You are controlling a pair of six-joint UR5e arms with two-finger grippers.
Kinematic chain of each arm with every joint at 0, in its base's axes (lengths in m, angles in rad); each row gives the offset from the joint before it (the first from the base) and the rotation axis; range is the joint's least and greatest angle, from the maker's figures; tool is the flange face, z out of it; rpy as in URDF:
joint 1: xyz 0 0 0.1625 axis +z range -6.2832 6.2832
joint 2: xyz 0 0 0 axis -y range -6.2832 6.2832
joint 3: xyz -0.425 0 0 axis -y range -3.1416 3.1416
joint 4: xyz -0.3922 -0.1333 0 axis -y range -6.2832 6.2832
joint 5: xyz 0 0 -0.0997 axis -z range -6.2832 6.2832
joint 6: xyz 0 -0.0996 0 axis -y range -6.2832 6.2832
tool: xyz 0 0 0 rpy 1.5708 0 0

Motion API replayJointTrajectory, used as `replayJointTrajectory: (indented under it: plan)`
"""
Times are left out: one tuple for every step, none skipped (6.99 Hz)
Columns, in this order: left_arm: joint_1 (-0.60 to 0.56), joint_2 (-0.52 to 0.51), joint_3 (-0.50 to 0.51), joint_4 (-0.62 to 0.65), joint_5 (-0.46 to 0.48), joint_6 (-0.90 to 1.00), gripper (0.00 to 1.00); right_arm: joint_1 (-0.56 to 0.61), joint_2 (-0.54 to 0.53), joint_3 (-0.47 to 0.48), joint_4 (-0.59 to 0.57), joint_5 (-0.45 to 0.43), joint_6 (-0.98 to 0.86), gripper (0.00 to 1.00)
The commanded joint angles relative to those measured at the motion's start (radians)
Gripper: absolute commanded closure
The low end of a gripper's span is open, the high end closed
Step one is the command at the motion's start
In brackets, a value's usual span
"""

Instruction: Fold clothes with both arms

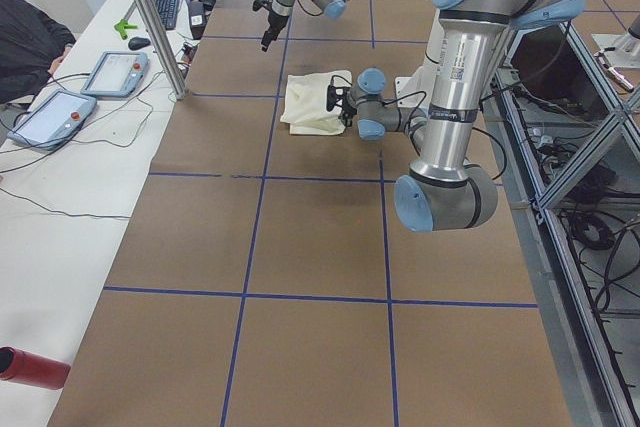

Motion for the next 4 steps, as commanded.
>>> replayJointTrajectory:
  plan:
    - [-0.001,0.011,-0.026,0.001,-0.005,0.004,0.22,0.0,0.001,-0.001,0.0,0.002,-0.004,0.0]
    - [-0.001,0.014,-0.088,0.013,-0.011,0.007,0.0,0.0,0.001,0.006,0.0,0.003,-0.009,0.0]
    - [0.001,0.007,-0.121,0.015,-0.011,0.003,0.0,0.0,0.001,0.012,0.0,0.005,-0.01,0.0]
    - [0.001,-0.015,-0.113,0.016,-0.008,-0.014,0.0,0.0,0.001,0.012,0.0,0.005,-0.01,0.0]
